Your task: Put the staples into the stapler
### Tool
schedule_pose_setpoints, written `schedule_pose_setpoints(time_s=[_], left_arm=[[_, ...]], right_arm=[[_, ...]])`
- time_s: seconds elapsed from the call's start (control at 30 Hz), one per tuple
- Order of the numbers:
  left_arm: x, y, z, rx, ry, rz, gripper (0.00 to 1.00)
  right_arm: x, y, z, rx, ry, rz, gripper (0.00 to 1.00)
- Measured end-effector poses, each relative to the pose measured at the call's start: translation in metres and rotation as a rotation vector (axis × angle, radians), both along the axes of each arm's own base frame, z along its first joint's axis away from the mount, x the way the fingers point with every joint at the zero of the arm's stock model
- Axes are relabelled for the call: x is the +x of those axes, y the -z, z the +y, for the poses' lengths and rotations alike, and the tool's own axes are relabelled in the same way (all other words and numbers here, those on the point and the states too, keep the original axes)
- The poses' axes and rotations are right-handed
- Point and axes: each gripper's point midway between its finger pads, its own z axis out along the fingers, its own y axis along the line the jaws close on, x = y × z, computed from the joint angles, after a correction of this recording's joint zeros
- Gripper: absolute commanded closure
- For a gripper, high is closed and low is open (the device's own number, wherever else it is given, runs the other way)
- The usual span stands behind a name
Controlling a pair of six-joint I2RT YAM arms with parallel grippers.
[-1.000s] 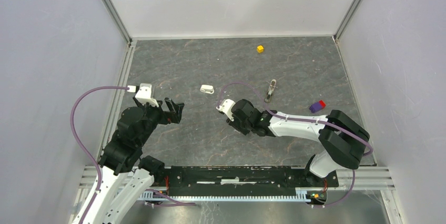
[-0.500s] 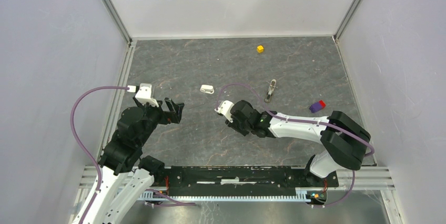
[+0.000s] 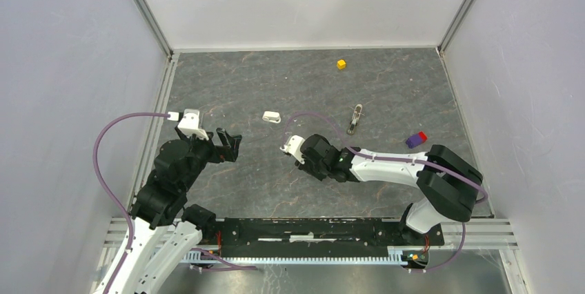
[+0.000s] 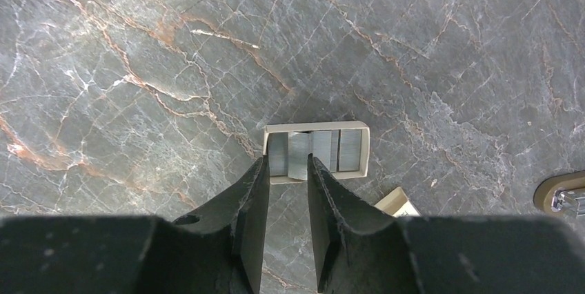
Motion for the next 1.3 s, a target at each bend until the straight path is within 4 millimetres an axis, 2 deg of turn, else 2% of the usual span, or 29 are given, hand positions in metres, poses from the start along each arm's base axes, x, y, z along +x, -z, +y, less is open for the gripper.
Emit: schedule_pose_setpoints(time_s=[0.2, 0.47, 1.3], left_arm=[[0.0, 0.0, 0.0, 0.0, 0.0, 0.001, 0.0], [0.0, 0.0, 0.0, 0.0, 0.0, 0.001, 0.0], [0.0, 0.0, 0.0, 0.001, 0.0, 0.001, 0.0]], right_arm=[[0.0, 0.005, -0.001, -0.017, 0.002, 0.002, 0.68], [0.004, 0.004, -0.002, -0.029, 0.014, -0.018, 0.74], [0.01, -0.001, -0.002, -0.033, 0.034, -0.047, 0.7]])
